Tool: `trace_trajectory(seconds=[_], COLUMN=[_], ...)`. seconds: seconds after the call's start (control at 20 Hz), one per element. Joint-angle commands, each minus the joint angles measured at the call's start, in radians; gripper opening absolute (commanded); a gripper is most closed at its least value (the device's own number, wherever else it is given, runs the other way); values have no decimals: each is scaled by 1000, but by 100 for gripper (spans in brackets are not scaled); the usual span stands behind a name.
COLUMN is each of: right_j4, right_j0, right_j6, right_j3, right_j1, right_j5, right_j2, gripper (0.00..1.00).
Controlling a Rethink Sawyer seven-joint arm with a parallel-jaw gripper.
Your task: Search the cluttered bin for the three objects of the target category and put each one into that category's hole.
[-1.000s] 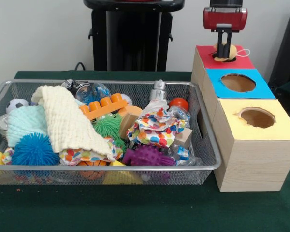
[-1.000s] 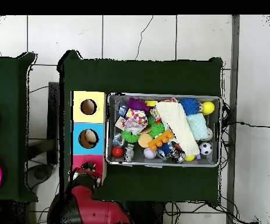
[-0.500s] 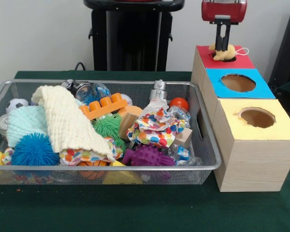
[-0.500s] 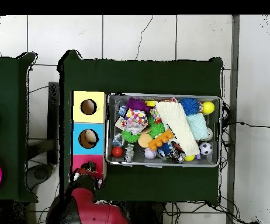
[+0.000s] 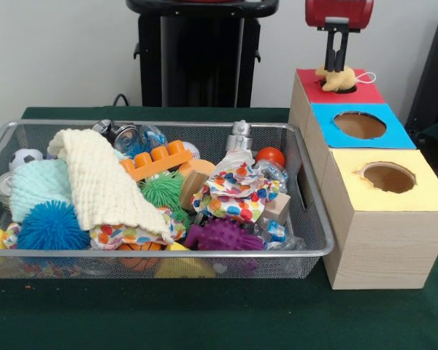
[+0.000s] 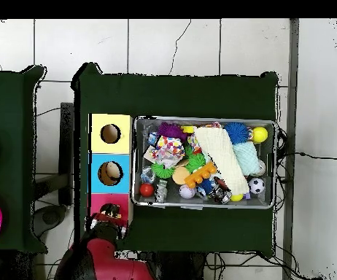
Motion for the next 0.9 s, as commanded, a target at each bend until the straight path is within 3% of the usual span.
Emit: trace_trajectory(seconds=[0.05,0.3,0.9], right_j4=[77,71,17], right_j0=[94,124,50], right_j6=[159,164,202], right_j3=[7,15,40], right_j1=[-18,-42,85], right_j5=[155,174,39], right_j2=[-83,-125,-44], gripper=[0,0,0])
